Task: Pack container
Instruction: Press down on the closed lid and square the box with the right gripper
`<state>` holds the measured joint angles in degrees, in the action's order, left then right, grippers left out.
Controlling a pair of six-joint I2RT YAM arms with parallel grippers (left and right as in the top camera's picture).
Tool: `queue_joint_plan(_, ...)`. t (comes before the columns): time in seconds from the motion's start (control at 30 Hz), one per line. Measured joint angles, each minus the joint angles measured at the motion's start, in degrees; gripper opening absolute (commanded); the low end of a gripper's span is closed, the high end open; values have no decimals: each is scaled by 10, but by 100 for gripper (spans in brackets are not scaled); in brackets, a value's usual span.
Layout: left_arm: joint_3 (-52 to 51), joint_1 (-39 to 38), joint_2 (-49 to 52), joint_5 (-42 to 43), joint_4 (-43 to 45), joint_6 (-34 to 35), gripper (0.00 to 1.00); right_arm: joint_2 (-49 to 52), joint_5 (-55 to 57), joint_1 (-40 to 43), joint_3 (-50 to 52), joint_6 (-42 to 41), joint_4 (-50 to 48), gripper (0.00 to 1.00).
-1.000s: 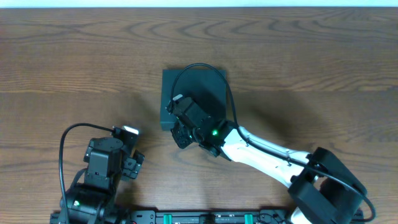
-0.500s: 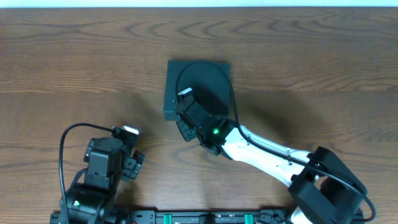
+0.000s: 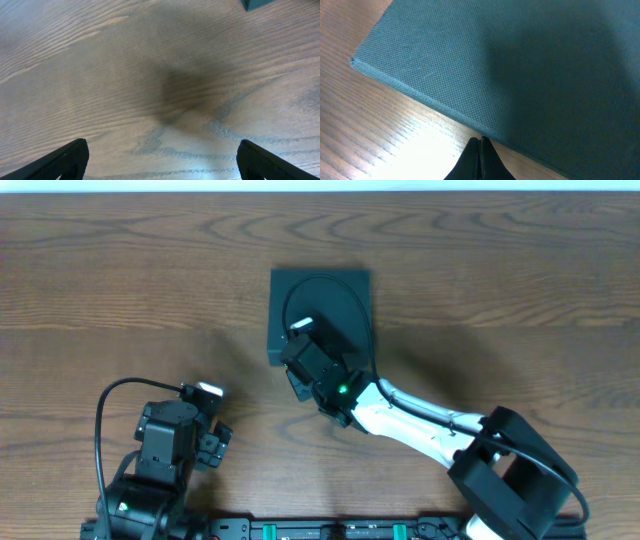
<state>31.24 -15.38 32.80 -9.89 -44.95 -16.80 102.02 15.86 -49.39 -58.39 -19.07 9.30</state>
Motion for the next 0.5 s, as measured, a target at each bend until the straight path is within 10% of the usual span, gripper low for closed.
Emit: queue_joint_plan(0.5, 0, 0, 0, 0, 0, 0, 95, 0, 4, 25, 0, 4, -9, 2)
